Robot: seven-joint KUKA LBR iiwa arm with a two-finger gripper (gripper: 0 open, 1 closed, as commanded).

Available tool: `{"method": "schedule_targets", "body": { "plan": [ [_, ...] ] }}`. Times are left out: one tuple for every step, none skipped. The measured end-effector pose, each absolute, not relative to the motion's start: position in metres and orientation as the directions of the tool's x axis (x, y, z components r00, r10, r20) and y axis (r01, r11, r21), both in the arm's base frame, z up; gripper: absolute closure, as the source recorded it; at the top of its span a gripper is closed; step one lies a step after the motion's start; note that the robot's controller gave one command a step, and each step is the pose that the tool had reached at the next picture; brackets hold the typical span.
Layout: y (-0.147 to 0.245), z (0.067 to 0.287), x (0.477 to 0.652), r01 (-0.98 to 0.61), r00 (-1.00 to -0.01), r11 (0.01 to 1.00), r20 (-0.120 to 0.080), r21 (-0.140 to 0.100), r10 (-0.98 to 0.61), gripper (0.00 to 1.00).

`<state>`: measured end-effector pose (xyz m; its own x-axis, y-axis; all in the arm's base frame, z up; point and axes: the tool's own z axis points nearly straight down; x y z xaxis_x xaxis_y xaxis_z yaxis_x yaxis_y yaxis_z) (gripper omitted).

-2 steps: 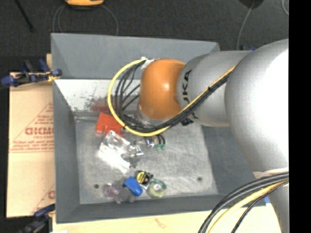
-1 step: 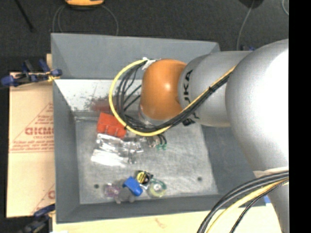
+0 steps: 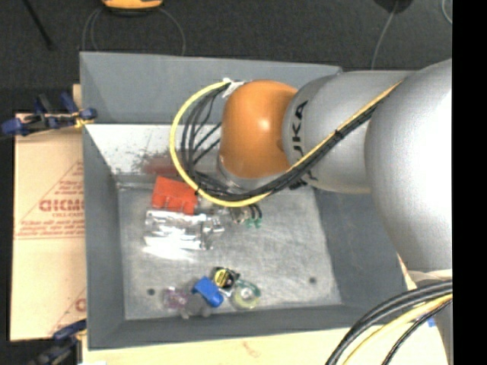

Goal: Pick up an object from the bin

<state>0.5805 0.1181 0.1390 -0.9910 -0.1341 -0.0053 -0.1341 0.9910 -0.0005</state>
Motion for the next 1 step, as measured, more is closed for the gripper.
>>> {"method": "schedule_targets", "body": {
  "plan": [
    [0.1269, 0.1918, 0.5681, -0.132, -0.991, 0.991, -0.006, 0.000, -0.132, 1.00]
  ]
}}
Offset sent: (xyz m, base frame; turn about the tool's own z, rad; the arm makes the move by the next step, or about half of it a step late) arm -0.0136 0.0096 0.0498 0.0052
